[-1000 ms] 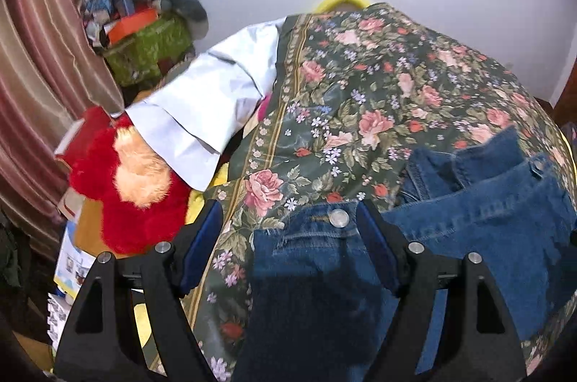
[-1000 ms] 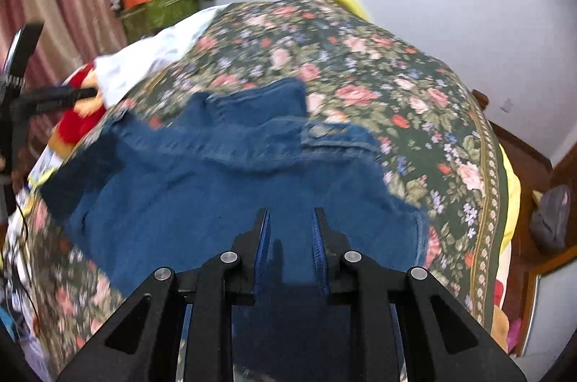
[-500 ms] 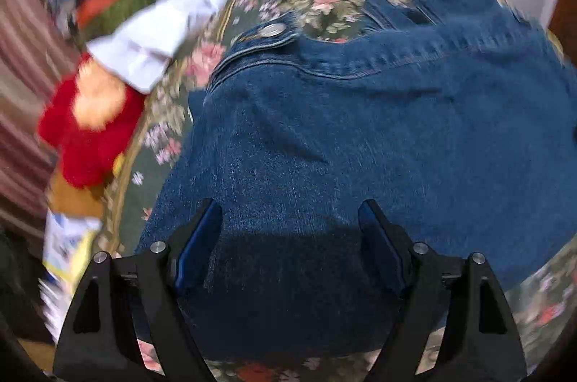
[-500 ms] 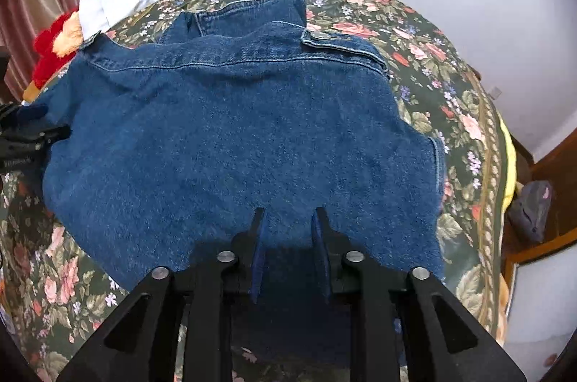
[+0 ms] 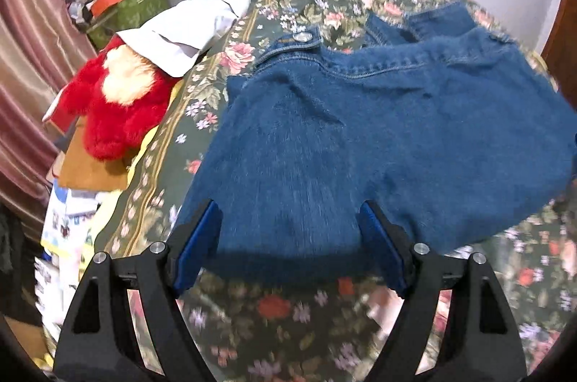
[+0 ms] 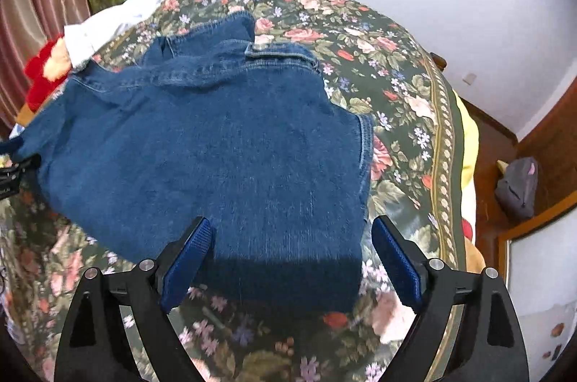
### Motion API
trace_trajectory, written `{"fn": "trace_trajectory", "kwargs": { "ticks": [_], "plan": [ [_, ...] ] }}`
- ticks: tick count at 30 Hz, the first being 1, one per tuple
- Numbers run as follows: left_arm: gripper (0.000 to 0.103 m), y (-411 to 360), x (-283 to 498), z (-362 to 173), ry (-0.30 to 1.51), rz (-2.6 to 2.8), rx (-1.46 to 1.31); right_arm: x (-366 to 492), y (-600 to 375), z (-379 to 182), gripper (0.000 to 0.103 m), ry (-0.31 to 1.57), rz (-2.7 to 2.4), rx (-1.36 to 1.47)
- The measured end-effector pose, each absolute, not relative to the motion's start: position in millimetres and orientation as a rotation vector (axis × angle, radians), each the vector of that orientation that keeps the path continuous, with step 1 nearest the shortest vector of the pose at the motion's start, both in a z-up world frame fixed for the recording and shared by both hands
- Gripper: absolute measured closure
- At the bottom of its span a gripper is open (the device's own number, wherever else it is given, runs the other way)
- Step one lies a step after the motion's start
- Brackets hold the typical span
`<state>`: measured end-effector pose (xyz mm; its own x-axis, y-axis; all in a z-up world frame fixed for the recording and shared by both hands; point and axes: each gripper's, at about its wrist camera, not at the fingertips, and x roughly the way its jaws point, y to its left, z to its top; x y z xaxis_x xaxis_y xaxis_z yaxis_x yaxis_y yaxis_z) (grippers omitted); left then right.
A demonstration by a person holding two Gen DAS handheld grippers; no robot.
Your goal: Fold large clothes
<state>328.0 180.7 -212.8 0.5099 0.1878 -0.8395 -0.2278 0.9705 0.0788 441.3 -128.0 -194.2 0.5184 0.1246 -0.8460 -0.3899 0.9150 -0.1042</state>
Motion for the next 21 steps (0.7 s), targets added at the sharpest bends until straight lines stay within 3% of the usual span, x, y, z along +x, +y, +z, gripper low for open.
{"fn": "trace_trajectory", "kwargs": {
  "ticks": [8, 16, 19, 21],
  "plan": [
    [0.023, 201.1, 292.9, -207.3, 1.027, 0.193, -0.420, 418.4, -96.4, -169.2, 0.011, 0.896, 0.398, -0.294],
    [0.023, 199.0, 286.2, -234.5, 1.037, 0.098, -0.742, 419.9, -45.8, -225.8, 0.008, 0.967, 0.418, -0.475],
    [0.023, 205.0, 293.3, -251.1, 1.031, 0.061, -0.883, 420.6, -46.2, -239.6, 0.000, 0.966, 0.422, -0.470],
    [0.023, 210.7, 299.5, -261.4, 1.028, 0.042, -0.958, 422.1, -49.0, -242.2, 0.000, 0.979, 0.444, -0.449]
  ]
}}
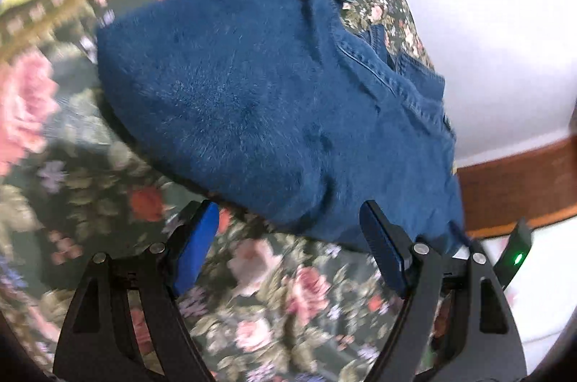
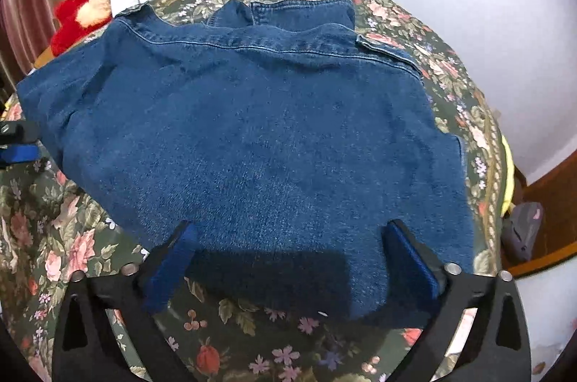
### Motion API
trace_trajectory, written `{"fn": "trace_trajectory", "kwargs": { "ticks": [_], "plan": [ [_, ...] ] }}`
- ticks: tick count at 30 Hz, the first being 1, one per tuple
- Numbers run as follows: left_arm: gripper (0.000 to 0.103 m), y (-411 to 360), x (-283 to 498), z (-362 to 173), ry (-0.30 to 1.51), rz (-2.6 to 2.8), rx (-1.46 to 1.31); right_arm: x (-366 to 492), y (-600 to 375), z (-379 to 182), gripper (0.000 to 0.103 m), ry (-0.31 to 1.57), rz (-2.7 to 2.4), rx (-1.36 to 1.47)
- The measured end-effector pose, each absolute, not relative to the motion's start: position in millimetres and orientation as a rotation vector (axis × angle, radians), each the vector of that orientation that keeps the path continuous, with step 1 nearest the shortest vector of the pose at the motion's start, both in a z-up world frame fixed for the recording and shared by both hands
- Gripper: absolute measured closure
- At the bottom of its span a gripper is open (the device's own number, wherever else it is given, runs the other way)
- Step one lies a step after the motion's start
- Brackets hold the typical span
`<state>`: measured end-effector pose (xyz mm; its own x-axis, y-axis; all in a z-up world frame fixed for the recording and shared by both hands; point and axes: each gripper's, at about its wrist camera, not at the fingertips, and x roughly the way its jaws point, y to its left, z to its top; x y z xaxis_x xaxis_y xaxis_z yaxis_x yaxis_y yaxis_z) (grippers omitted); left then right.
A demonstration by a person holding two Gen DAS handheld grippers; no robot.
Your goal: Fold large clothes
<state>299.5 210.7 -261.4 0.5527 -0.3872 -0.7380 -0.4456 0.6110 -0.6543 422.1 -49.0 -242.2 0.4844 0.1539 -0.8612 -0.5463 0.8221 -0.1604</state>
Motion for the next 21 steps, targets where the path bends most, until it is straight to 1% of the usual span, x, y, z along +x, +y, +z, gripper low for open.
{"fn": "trace_trajectory", "kwargs": {
  "ticks": [2, 4, 6, 12, 13, 14, 16, 18, 19, 20, 21],
  "plan": [
    [0.023, 217.7, 309.4, -279.6, 1.035, 0.027, -1.033, 424.6, -52.1, -242.9, 0.000, 0.997, 0.463, -0.429],
    [0.030, 225.1, 315.9, -292.0, 1.022, 0.053, -1.088, 425.3, -52.5, -244.1, 0.000, 0.998, 0.475, -0.430],
    [0.030, 228.5, 321.9, -292.2, 0.994, 0.074, -1.114, 424.9, -51.7, -245.4, 0.000, 0.992, 0.481, -0.431],
    [0.029, 214.2, 351.5, -279.7, 0.926, 0.231, -0.988, 426.0, -55.2, -248.7, 0.000, 0.994, 0.490, -0.394],
    [0.031, 210.7, 355.7, -277.5, 0.902, 0.273, -0.958, 426.1, -55.6, -248.7, 0.000, 0.996, 0.491, -0.390],
    [0.037, 207.4, 359.3, -275.1, 0.882, 0.325, -0.924, 426.0, -55.3, -248.8, 0.000, 0.998, 0.490, -0.390],
    [0.043, 203.3, 365.8, -271.0, 0.876, 0.382, -0.872, 425.6, -54.1, -248.3, 0.000, 1.007, 0.492, -0.396],
    [0.054, 199.3, 375.3, -263.1, 0.905, 0.391, -0.793, 424.3, -52.0, -246.5, 0.000, 1.022, 0.492, -0.407],
    [0.065, 199.2, 375.8, -257.8, 0.903, 0.383, -0.776, 424.2, -50.4, -244.4, 0.000, 1.032, 0.488, -0.416],
    [0.069, 199.2, 375.6, -250.0, 0.892, 0.368, -0.763, 424.5, -49.5, -242.4, 0.000, 1.036, 0.485, -0.420],
    [0.070, 199.8, 374.2, -238.1, 0.871, 0.341, -0.748, 424.3, -47.2, -237.5, 0.000, 1.036, 0.483, -0.423]
  ]
}}
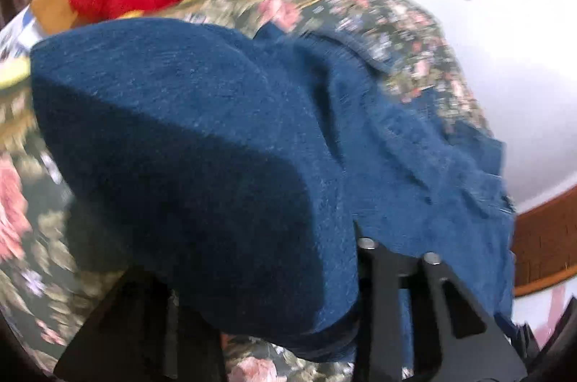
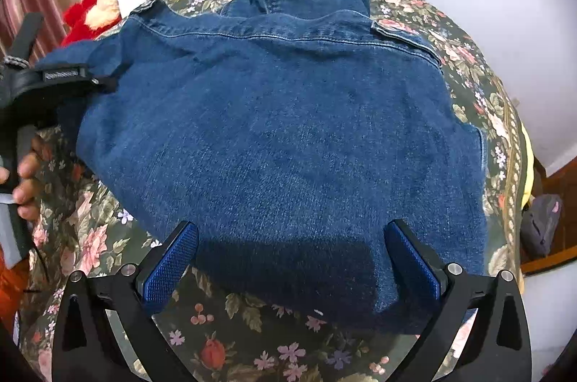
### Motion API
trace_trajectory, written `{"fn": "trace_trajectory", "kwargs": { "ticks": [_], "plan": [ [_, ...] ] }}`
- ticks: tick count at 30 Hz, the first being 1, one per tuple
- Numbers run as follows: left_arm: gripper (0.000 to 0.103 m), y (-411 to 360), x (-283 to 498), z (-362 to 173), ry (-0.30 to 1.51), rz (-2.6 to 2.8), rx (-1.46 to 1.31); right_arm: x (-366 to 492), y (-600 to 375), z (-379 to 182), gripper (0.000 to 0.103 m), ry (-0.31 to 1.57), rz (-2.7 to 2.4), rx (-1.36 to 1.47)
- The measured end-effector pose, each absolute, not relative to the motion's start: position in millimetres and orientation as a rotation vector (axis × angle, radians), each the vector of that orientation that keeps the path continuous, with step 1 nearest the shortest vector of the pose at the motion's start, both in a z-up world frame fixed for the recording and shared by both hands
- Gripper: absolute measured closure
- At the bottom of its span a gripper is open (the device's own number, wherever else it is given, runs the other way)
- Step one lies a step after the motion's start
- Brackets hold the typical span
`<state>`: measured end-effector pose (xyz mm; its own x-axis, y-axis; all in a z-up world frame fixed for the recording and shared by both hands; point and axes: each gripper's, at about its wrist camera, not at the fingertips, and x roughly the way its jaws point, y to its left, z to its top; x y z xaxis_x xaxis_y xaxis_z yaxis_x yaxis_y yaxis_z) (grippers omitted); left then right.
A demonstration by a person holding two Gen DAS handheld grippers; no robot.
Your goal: Fold large clothes
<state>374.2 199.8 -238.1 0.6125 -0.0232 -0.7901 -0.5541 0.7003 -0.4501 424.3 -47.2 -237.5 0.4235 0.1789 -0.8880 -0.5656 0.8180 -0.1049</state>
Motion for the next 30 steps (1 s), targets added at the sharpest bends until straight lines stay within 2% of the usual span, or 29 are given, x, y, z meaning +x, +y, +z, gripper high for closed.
{"fn": "trace_trajectory", "kwargs": {
  "ticks": [7, 11, 15, 19, 22, 26, 30],
  "plan": [
    [0.074, 185.6, 350.1, -164.4, 0.714, 0.305, -0.594, 422.8, -8.1, -198.5, 0.000, 0.920, 0.549, -0.346],
    [0.074, 177.5, 337.6, -139.5, 0.672, 0.307, -0.498, 423.4, 35.0, -223.2, 0.000, 0.992, 0.605, -0.344],
    [0.075, 181.1, 330.1, -143.8, 0.707, 0.340, -0.446, 418.5, 61.3, -269.1, 0.000, 1.127, 0.678, -0.276],
    [0.075, 184.3, 330.6, -143.0, 0.721, 0.350, -0.446, 414.1, 61.1, -266.4, 0.000, 1.120, 0.710, -0.293],
    [0.075, 178.9, 330.6, -133.2, 0.706, 0.333, -0.430, 418.3, 39.1, -247.4, 0.000, 1.159, 0.750, -0.228],
    [0.075, 146.1, 346.8, -115.0, 0.669, 0.262, -0.375, 415.4, -34.2, -199.6, 0.000, 1.063, 0.660, -0.102],
    [0.075, 76.7, 372.7, -92.3, 0.634, 0.142, -0.250, 408.8, -119.7, -163.8, 0.000, 0.976, 0.541, 0.030]
  ]
}}
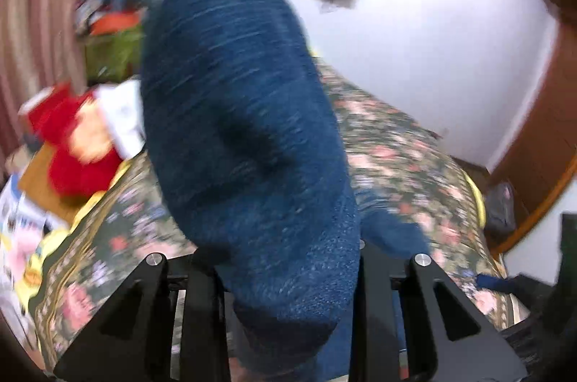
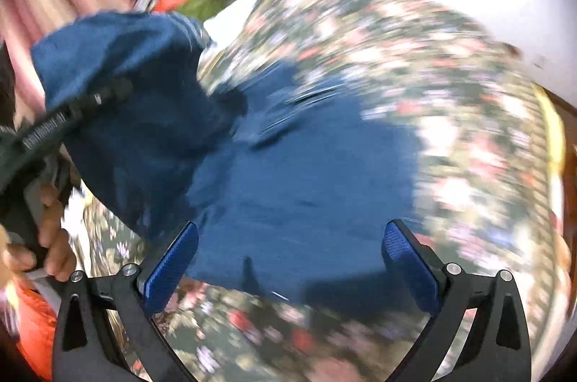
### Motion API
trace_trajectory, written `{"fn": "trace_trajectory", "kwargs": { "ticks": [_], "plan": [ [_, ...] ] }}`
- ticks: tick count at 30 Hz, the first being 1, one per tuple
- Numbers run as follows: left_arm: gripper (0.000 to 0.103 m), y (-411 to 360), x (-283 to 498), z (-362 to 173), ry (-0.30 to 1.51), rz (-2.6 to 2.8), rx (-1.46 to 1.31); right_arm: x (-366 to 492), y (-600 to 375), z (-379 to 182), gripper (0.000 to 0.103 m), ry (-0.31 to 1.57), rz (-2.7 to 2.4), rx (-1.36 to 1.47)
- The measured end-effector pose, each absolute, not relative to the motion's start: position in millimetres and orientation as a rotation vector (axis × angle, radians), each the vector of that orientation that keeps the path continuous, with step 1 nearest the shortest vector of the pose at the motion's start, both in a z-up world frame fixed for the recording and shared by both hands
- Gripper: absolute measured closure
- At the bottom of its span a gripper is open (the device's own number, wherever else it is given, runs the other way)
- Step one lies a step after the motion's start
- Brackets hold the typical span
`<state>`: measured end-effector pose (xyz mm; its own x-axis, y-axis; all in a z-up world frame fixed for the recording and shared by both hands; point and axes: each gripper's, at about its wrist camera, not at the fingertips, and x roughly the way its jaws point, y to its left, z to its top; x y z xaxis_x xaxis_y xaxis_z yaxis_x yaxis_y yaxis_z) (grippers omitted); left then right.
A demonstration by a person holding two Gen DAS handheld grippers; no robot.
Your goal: Fold large clothes
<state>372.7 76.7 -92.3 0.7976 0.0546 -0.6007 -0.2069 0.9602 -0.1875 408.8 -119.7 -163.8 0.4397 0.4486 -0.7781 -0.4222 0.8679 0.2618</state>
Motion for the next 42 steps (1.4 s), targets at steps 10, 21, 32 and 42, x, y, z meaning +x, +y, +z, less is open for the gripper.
{"fn": "trace_trajectory", "kwargs": {
  "ticks": [10, 21, 32, 42],
  "plan": [
    [0.075, -85.0, 389.2, -165.1, 0.845, -0.161, 0.092, 366.5, -268.3, -132.1, 0.000, 0.893, 0.306, 0.159],
    [0.036, -64.4, 363.0, -150.9, 0.969, -0.311, -0.035, 347.7, -281.5, -132.2, 0.000, 0.893, 0.314, 0.134],
    [0.029, 19.5, 320.7, -108.9, 0.894, -0.156, -0.156, 378.9, -195.1, -119.9, 0.000, 0.896, 0.496, 0.146],
    [0.023, 53.4, 332.5, -172.3, 0.998, -0.077, -0.163, 420.5, -166.9, -208.0, 0.000, 1.118, 0.425, 0.089]
  ]
}}
